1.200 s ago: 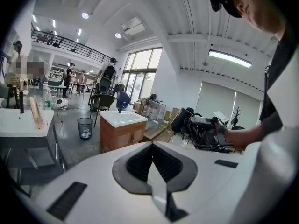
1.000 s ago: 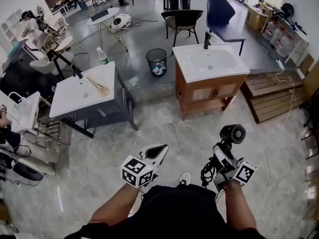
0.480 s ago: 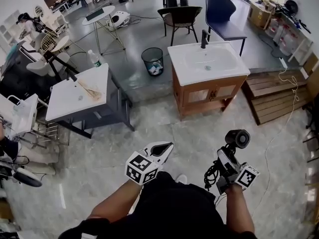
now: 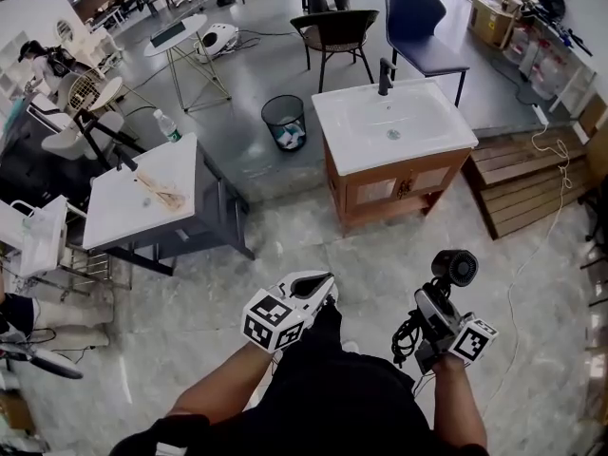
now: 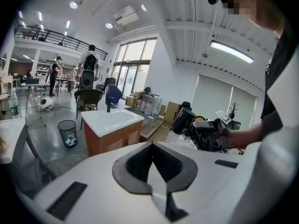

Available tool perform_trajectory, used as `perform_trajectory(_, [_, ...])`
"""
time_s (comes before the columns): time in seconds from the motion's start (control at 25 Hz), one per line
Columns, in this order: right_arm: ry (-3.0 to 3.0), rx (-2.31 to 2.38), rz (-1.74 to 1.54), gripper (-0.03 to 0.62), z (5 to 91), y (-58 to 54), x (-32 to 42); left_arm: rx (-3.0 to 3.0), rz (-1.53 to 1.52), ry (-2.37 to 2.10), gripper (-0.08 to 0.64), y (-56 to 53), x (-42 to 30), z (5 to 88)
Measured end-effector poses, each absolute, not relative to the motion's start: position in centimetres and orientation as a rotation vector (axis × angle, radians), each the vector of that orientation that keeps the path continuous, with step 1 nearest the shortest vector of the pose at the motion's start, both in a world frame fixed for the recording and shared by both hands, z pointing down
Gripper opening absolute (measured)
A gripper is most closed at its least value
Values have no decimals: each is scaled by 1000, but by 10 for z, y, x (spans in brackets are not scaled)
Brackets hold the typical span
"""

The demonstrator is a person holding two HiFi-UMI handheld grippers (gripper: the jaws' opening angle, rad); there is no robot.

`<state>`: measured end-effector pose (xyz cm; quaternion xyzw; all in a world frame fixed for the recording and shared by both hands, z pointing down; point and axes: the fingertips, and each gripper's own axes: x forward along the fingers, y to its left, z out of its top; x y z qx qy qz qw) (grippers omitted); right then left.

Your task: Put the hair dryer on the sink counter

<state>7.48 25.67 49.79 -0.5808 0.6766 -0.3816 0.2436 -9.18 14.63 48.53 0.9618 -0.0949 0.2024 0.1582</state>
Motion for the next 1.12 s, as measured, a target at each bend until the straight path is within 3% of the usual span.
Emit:
perform_trajectory(0.64, [1914,-1673,-1012,241,480,88,139,2754,509,-259,0,-28,-18,481])
perform_trajectory(1.12, [1971,-1698,-990,241,481,-34,160,2762,484,-283,0,-145,-1,489])
